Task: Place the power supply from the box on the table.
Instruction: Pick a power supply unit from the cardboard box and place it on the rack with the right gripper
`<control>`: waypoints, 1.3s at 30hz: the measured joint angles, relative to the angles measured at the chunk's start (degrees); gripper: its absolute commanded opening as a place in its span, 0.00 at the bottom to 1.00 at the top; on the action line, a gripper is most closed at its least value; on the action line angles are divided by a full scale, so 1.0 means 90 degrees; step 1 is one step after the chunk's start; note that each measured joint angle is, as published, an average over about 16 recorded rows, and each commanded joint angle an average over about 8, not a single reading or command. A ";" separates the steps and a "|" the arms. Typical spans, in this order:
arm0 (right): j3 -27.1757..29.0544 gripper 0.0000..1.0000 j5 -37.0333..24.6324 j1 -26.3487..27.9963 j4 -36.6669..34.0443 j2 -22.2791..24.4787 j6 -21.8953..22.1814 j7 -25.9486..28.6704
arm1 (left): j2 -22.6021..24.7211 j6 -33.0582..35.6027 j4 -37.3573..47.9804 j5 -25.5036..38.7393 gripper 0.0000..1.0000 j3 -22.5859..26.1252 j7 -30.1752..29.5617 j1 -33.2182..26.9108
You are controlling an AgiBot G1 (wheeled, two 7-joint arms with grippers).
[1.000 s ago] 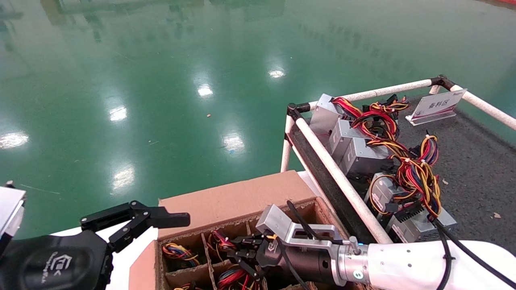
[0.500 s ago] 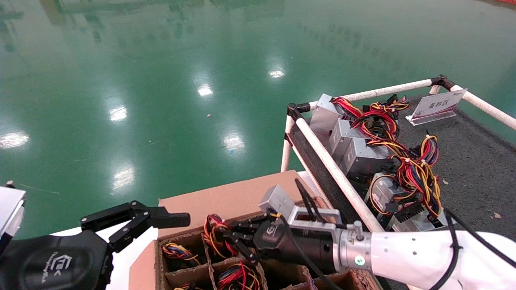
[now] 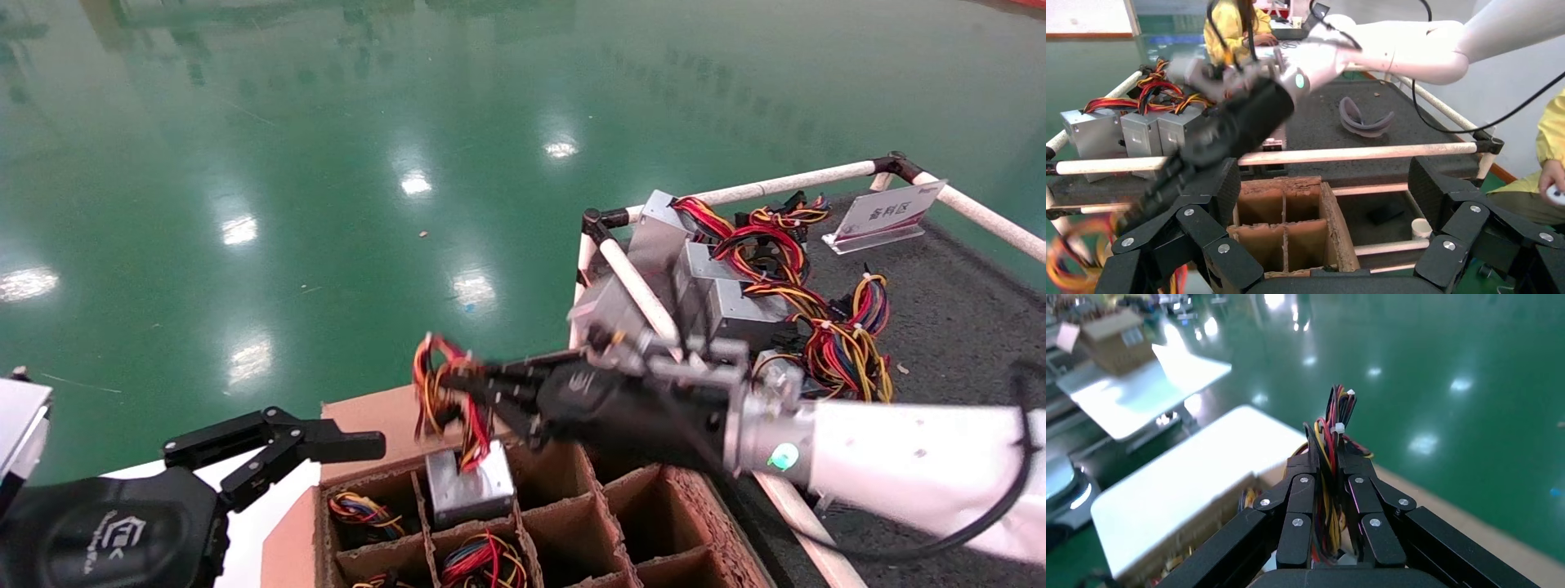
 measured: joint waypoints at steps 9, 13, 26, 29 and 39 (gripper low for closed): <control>0.0477 0.00 0.0354 0.0607 0.0623 0.0672 0.0254 0.1026 | -0.0001 -0.0001 0.0000 -0.0001 1.00 0.0002 0.0001 0.0000; 0.0710 0.00 0.0459 0.0958 0.0780 0.1060 0.0408 0.1512 | -0.0001 -0.0001 0.0000 -0.0002 1.00 0.0003 0.0001 -0.0001; 0.1172 0.00 0.0215 0.2460 0.0000 0.2156 0.0767 0.2359 | -0.0002 -0.0002 0.0000 -0.0004 1.00 0.0005 0.0003 -0.0001; 0.1208 0.00 0.0117 0.2765 -0.0378 0.2343 0.0700 0.2303 | -0.0002 -0.0002 0.0000 -0.0004 1.00 0.0006 0.0003 -0.0001; 0.1352 0.00 0.0121 0.3099 -0.1505 0.2945 0.0038 0.1590 | -0.0003 -0.0003 0.0000 -0.0005 1.00 0.0008 0.0004 -0.0002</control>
